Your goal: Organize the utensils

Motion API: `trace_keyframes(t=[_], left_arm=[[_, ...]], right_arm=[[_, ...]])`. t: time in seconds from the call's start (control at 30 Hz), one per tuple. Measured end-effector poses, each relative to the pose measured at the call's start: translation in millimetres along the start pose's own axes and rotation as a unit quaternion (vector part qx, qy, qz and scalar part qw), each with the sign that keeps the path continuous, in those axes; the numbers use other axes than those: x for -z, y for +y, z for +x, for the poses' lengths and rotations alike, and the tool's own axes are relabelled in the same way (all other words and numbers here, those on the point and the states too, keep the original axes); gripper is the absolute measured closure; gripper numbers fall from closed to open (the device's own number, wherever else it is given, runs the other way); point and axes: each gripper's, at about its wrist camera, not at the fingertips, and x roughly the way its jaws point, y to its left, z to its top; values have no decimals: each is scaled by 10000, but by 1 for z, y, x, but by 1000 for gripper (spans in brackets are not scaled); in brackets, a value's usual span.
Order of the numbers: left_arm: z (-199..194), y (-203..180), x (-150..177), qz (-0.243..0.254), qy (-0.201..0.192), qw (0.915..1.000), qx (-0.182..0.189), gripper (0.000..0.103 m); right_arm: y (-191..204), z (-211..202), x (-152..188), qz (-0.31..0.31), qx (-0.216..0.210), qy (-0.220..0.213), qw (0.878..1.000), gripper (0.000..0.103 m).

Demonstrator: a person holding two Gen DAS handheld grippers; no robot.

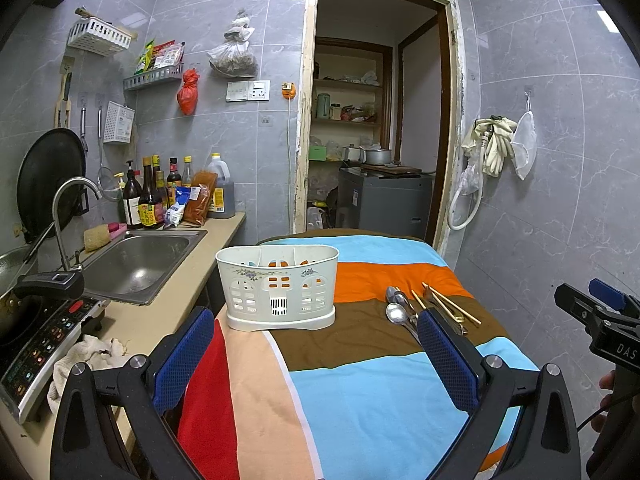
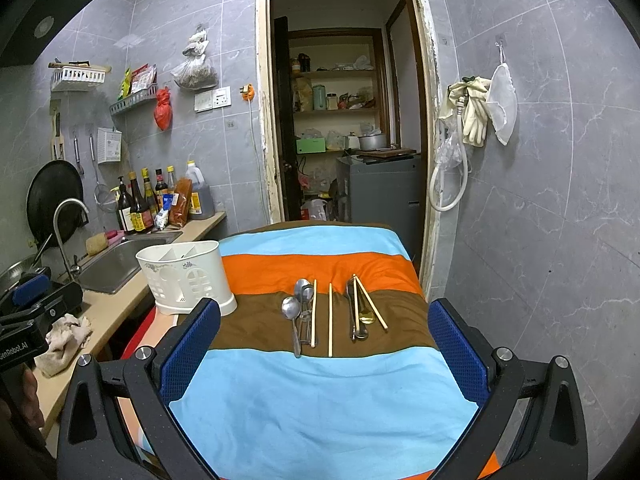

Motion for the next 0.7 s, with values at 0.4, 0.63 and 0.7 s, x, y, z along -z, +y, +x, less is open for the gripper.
trace_keyframes(t=[0.4, 0.63, 0.7], left_arm=[[0, 0, 0, -1, -1, 10000, 1, 1], [0, 0, 0, -5, 0, 10000, -3, 1], [0, 0, 0, -3, -4, 10000, 0, 1]], right_arm=[[2, 2, 3, -5, -4, -3, 10000, 1], [2, 1, 1, -9, 3, -8, 10000, 1], [1, 1, 1, -9, 0, -3, 10000, 1]])
